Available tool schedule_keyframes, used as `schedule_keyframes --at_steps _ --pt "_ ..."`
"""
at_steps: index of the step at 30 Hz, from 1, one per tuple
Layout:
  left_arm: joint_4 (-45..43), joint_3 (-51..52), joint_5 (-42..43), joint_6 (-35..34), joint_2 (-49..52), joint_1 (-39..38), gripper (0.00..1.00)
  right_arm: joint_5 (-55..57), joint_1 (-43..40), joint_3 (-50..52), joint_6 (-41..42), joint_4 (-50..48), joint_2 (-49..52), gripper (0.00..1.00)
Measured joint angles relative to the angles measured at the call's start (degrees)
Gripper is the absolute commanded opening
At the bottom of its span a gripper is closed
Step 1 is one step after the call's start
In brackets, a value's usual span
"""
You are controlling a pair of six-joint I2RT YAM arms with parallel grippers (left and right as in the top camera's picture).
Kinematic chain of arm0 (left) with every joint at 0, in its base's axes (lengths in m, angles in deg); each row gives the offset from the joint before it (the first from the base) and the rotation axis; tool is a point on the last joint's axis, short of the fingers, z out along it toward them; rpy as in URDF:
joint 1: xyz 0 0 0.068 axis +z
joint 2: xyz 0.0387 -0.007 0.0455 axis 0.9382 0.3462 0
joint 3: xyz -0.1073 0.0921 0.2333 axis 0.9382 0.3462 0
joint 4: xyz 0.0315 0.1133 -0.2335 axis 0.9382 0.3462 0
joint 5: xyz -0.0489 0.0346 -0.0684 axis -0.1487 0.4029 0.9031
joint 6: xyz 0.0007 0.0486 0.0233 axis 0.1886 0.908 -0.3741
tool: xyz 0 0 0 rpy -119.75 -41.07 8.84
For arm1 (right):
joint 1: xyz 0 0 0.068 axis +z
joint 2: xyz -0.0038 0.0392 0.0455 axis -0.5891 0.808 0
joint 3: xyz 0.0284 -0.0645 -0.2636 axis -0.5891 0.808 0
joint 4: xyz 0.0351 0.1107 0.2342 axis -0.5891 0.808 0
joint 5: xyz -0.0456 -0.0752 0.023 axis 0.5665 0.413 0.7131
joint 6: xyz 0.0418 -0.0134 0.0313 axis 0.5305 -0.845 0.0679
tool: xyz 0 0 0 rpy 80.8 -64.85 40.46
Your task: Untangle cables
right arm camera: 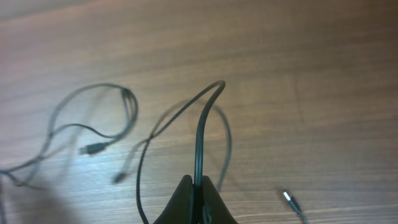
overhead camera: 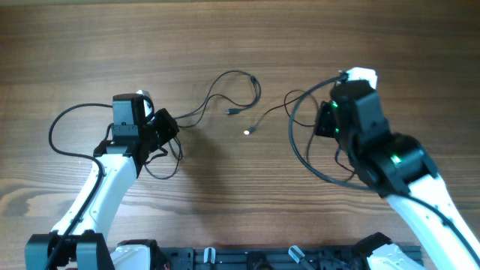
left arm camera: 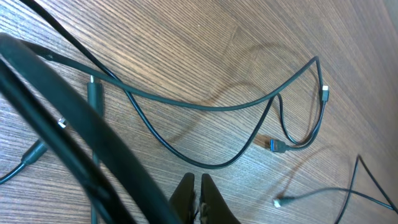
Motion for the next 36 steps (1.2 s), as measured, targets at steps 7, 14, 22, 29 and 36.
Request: schedule_keyframes --at_steps 7,14,22,29,36 --pt "0.0 0.0 0.0 0.0 0.0 0.0 0.04 -0.4 -1.1 0.0 3.2 3.6 -4.1 0.04" --pt "0.1 0.0 -0.3 0.0 0.0 0.0 0.04 3.0 -8.6 0.1 24.5 21.6 -3.5 0.07" --pt "0.2 0.0 -0.4 0.0 0.0 0.0 0.04 1.6 -10.0 6.0 36.7 19.6 2.8 1.00" --pt "0.2 0.0 -0.4 0.0 0.0 0.0 0.05 -4.2 -10.0 12.2 37.6 13.0 11.2 1.00" --pt "0.1 0.0 -0.4 0.0 0.0 0.0 0.04 -6.9 -10.0 12.5 24.3 -0.8 18.1 1.00"
